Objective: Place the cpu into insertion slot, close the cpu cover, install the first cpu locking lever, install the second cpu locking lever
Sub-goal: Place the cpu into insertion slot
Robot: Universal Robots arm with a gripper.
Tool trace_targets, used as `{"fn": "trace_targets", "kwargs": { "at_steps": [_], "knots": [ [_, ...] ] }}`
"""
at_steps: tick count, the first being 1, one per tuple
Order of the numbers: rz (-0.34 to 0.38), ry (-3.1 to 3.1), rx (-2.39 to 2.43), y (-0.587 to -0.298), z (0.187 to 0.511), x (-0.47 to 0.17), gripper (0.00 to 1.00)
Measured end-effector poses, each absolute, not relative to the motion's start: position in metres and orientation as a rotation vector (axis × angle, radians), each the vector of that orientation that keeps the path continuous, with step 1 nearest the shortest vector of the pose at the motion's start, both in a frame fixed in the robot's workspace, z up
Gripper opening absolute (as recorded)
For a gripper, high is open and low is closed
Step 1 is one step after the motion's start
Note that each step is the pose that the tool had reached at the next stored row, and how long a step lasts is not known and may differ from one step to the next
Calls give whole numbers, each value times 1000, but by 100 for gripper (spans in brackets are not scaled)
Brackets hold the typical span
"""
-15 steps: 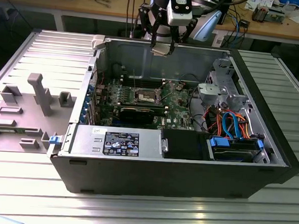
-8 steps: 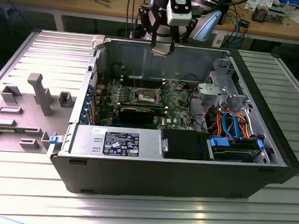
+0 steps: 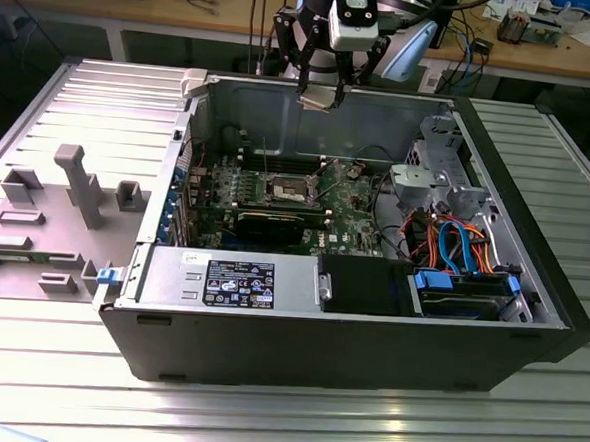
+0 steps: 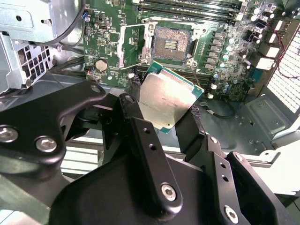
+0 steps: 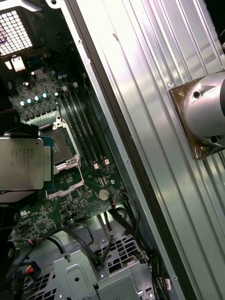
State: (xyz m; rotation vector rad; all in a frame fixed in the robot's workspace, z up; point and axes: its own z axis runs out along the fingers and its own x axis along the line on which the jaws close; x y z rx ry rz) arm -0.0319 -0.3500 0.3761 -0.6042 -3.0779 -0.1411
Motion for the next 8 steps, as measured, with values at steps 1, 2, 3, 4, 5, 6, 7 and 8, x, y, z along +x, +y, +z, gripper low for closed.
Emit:
{"fn": "trace_targets", "kwargs": {
  "at_steps": [1, 2, 3, 4, 5, 6, 7, 8],
  "knots": [
    [-141, -3078, -605, -350, 376, -32, 54],
    [-141, -3077, -608, -350, 376, -32, 54],
    [-141, -3076, -617, -350, 376, -32, 54],
    [-141, -3074, -624, -350, 376, -32, 54],
    [-141, -3073, -634, -350, 376, -32, 54],
    [-141, -3071, -641, -350, 376, -32, 54],
    [-141, -3070, -649, -350, 376, -32, 54],
    [-141, -3068, -660, -350, 376, -32, 54]
  ]
}}
